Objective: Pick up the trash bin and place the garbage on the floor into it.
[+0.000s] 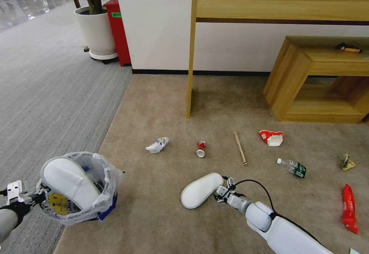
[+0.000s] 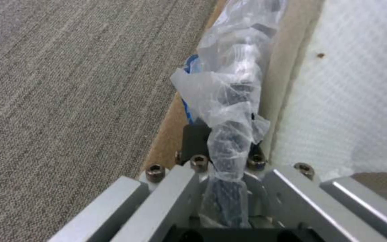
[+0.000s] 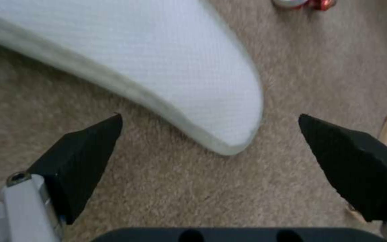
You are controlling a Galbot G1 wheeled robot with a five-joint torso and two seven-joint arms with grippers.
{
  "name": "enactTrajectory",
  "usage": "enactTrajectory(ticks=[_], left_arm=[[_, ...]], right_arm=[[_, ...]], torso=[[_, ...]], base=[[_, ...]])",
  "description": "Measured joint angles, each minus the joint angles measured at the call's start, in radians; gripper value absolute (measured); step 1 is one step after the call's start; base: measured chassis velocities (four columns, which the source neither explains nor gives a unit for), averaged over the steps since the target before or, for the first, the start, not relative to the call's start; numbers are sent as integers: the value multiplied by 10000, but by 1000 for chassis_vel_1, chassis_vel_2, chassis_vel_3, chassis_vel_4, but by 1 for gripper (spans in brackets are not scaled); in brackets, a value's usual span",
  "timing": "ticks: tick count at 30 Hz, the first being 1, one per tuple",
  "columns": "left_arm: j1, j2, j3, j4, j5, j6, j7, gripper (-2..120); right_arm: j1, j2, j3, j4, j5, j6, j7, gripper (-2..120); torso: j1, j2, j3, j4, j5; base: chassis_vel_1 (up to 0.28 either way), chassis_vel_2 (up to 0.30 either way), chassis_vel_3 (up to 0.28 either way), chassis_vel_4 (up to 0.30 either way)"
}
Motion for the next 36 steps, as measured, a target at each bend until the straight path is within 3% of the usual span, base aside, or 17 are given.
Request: enactTrajectory(ticks=[13, 27, 36], left_arm=[[-72, -23, 246, -321, 59, 0, -140, 0], [-247, -151, 587, -564, 156, 0, -228, 0], [-237, -158, 593, -734, 152, 0, -250, 0]], right_arm=[[973, 1766, 21, -2014, -555, 871, 431, 100], [677, 1433, -31, -1624, -562, 879, 410, 100], [1259, 2061, -97, -2450, -838, 1200, 327, 100]], torso=[[0, 0, 0, 3, 0], [0, 0, 0, -2, -3], [0, 0, 0, 4, 1]], base=[[0, 0, 0, 0], [0, 0, 0, 0], [0, 0, 0, 0]])
